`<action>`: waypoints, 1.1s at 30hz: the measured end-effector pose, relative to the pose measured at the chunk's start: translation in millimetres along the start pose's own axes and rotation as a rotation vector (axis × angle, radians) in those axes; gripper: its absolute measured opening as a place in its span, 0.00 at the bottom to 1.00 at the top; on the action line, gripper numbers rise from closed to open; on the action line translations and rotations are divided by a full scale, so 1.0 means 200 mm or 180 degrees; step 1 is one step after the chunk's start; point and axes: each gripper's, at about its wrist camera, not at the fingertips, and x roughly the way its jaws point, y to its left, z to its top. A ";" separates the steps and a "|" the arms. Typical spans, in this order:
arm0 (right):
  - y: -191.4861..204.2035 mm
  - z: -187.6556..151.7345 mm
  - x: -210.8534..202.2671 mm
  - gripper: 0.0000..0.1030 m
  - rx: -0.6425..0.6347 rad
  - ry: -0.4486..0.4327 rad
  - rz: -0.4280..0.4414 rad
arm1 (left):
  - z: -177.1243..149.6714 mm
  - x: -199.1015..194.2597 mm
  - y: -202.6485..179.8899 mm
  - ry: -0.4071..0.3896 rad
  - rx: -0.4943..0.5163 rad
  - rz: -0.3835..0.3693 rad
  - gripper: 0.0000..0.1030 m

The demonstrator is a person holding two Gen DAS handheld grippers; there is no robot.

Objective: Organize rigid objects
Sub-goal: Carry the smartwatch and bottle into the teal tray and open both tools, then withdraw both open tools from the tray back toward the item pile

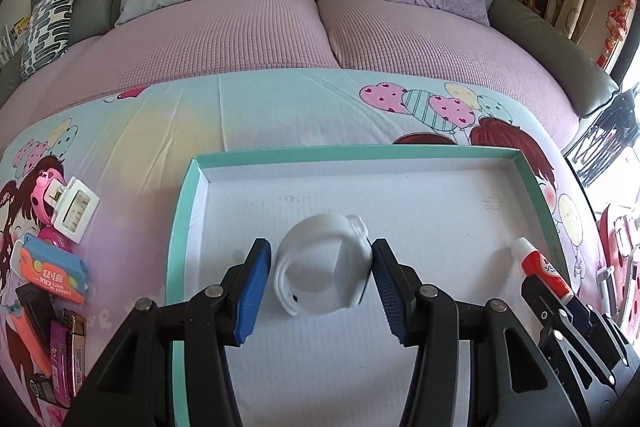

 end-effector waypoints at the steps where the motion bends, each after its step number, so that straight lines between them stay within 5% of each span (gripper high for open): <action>1: 0.00 0.00 0.00 0.30 0.0007 -0.0001 -0.0007 | 0.00 0.00 0.00 0.0000 0.0005 0.0000 0.52; 8: -0.02 0.01 -0.01 0.34 0.0064 -0.0010 0.0015 | 0.01 -0.03 0.02 -0.0021 -0.0038 0.0063 0.57; 12: -0.01 0.02 -0.03 0.46 -0.0005 -0.0056 -0.0027 | 0.01 -0.07 0.03 -0.0097 -0.0028 0.0098 0.68; 14: -0.01 0.02 -0.03 0.56 -0.0003 -0.0062 0.0011 | 0.02 -0.08 0.04 -0.0129 -0.0039 0.0149 0.70; 17: 0.00 0.02 -0.02 0.69 -0.0008 -0.0077 0.0036 | 0.02 -0.11 0.08 -0.0209 -0.0132 0.0259 0.89; 24: 0.00 0.02 -0.03 0.99 0.0017 -0.0143 0.0064 | 0.01 -0.15 0.17 -0.0311 -0.0256 0.0449 0.96; 33: 0.02 0.02 -0.03 1.00 0.0007 -0.0196 0.0091 | -0.07 -0.22 0.25 -0.0510 -0.0396 0.0639 0.98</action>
